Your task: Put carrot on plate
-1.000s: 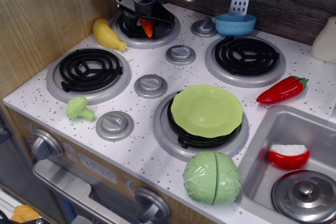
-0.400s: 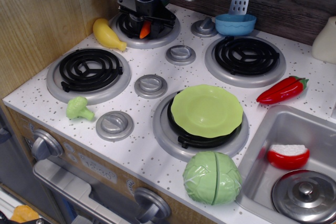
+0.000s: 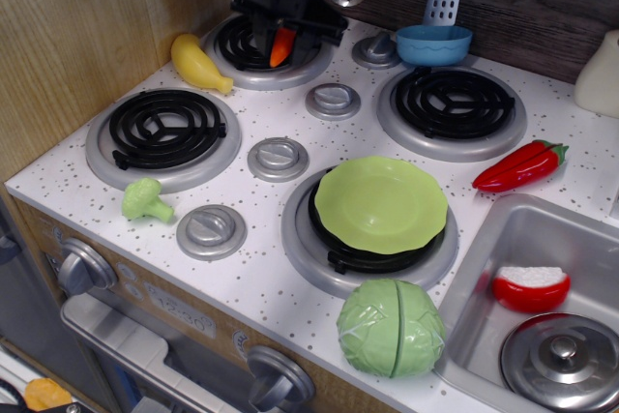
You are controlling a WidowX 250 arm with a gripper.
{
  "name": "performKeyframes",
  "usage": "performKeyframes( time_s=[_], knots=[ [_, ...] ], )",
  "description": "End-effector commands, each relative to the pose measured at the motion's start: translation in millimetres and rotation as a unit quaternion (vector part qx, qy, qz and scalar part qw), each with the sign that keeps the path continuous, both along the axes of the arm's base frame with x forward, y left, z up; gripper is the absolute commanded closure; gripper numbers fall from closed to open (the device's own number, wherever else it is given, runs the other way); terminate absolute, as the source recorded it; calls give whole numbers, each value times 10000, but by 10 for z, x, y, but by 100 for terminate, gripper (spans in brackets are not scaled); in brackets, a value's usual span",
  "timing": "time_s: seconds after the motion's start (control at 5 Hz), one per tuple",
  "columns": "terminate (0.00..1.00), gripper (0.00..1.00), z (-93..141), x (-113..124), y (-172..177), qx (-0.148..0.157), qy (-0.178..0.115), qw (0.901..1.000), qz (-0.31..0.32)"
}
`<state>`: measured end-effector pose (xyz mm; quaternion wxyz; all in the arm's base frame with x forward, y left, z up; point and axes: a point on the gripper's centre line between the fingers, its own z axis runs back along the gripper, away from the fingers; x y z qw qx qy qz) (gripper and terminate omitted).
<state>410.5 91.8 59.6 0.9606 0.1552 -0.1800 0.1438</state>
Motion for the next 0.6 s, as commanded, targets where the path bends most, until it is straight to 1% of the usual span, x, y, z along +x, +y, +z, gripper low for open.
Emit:
performKeyframes(
  time_s=[0.0,0.2,0.4],
  knots=[
    [0,100,473,-166,-438,153,-303,9979,554],
    [0,100,476,-425,-801,-113,-68,9956,925],
    [0,100,471,-670,-1151,-598,249,9906,1204]
  ],
)
